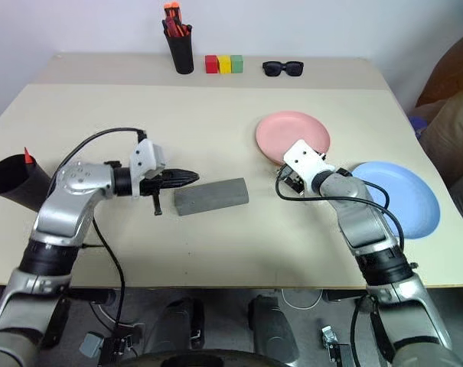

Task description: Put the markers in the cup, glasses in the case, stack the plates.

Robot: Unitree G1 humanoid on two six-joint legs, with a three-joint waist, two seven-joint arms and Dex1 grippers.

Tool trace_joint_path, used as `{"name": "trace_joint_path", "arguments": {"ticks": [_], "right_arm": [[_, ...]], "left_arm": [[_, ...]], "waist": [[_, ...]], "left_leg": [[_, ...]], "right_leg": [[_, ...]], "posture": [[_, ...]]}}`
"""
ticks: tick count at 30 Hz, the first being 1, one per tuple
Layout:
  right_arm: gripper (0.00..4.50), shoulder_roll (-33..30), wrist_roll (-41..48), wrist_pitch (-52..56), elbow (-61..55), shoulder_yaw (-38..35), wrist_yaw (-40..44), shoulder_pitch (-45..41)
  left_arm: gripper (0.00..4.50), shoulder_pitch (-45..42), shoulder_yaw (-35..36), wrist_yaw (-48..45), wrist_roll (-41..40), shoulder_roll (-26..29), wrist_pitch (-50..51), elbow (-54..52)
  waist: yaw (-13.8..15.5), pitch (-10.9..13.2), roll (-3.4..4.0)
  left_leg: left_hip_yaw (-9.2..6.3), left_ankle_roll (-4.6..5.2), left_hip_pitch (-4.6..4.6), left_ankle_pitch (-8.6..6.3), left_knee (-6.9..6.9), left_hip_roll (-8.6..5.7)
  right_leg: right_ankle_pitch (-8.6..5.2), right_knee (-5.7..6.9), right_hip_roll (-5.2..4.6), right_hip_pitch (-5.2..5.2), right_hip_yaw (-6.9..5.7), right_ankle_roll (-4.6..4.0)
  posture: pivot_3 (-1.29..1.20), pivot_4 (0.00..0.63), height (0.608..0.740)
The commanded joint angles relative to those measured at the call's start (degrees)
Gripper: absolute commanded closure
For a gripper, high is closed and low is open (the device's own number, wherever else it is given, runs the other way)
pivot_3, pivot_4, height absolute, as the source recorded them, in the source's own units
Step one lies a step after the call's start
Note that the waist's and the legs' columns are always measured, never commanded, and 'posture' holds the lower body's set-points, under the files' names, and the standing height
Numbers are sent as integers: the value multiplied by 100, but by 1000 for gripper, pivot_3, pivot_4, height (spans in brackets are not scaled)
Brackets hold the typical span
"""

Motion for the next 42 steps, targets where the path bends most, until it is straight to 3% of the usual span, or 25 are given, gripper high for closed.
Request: {"name": "trace_joint_path", "arguments": {"ticks": [1, 2, 5, 10, 11, 15, 19, 26, 31, 35, 36, 38, 42], "right_arm": [[801, 97, -338, -691, 845, 154, -44, -520], [801, 139, -407, -857, 1134, 217, -43, -661], [1650, 195, -585, -1285, 1684, 317, -37, -924], [4326, 240, -724, -1695, 1979, 331, 44, -1053], [4448, 232, -755, -1760, 1971, 329, 48, -1050], [4448, -19, -926, -2005, 1424, 197, 5, -905], [4448, -717, -904, -1875, 383, -331, 162, -421], [4448, -1934, -41, -627, -2007, -2495, 1286, 1906], [4448, -2005, 247, -89, -3078, -3662, 1888, 3636], [4448, -1895, 341, 142, -3268, -3974, 1967, 4191], [3777, -1891, 358, 142, -3264, -4001, 1980, 4256], [3061, -1906, 390, 133, -3250, -4022, 1999, 4319], [957, -1957, 470, -92, -3260, -3996, 2020, 4267]], "left_arm": [[4437, 401, 422, 508, -393, 49, 460, -1031], [4437, 569, 505, 658, -457, 49, 580, -1251], [4500, 856, 621, 1009, -575, 70, 844, -1660], [4500, 1141, 667, 1311, -655, 177, 984, -1930], [4500, 1171, 665, 1355, -699, 181, 998, -1960], [4500, 1239, 584, 1446, -749, 210, 909, -1925], [4500, 1047, 491, 1440, -790, 182, 807, -1638], [4500, 466, 84, 949, -897, 60, 357, -824], [4500, 85, -275, 558, -829, -76, -134, -240], [4500, -117, -482, 427, -771, -172, -319, 53], [4500, -136, -517, 414, -757, -190, -354, 89], [4500, -144, -590, 401, -733, -203, -398, 120], [4500, -93, -618, 433, -741, -202, -371, 54]], "waist": [[-7, 1, 1], [-16, 1, 1], [-16, 1, 1], [-15, 1, 2], [-19, 1, 2], [-16, 3, 5], [37, 4, 7], [100, 0, 12], [55, -2, 17], [-20, -4, 19], [-23, -4, 19], [-18, -4, 19], [5, -4, 19]], "left_leg": [[2, 0, 0, 0, 2, -1], [4, 0, 3, 0, 3, -1], [4, 0, 6, 0, 5, -1], [2, -1, 5, 1, 4, -1], [2, -1, 5, 1, 4, -1], [2, -1, 6, 1, 3, -1], [2, -1, 3, 1, 2, -4], [2, -1, 4, 0, 2, -8], [0, -1, 14, 0, 2, -5], [0, -1, 23, 1, 5, -5], [-1, -1, 27, 1, 4, -6], [-2, -1, 30, 1, 4, -5], [-2, -1, 29, 1, 4, -5]], "right_leg": [[0, 1, -1, 0, 1, 0], [1, 0, -2, 4, 3, 1], [1, 1, -2, 7, 5, 1], [1, 2, -2, 6, 3, 1], [1, 2, -2, 6, 3, 1], [1, 2, -2, 6, 3, 0], [1, 1, -7, 5, 2, 0], [0, -5, -9, 10, 0, 1], [0, -5, 0, 16, 4, 1], [0, -4, 3, 24, 11, 1], [0, -4, 4, 27, 11, 1], [0, -4, 6, 30, 12, 0], [-1, -5, 5, 30, 12, 1]], "posture": [[0, 150, 722], [0, 150, 722], [0, 150, 722], [0, 150, 722], [0, 150, 722], [0, 150, 722], [0, 150, 722], [0, 150, 722], [0, 150, 722], [0, 150, 722], [0, 150, 722], [0, 150, 722], [0, 150, 722]]}}
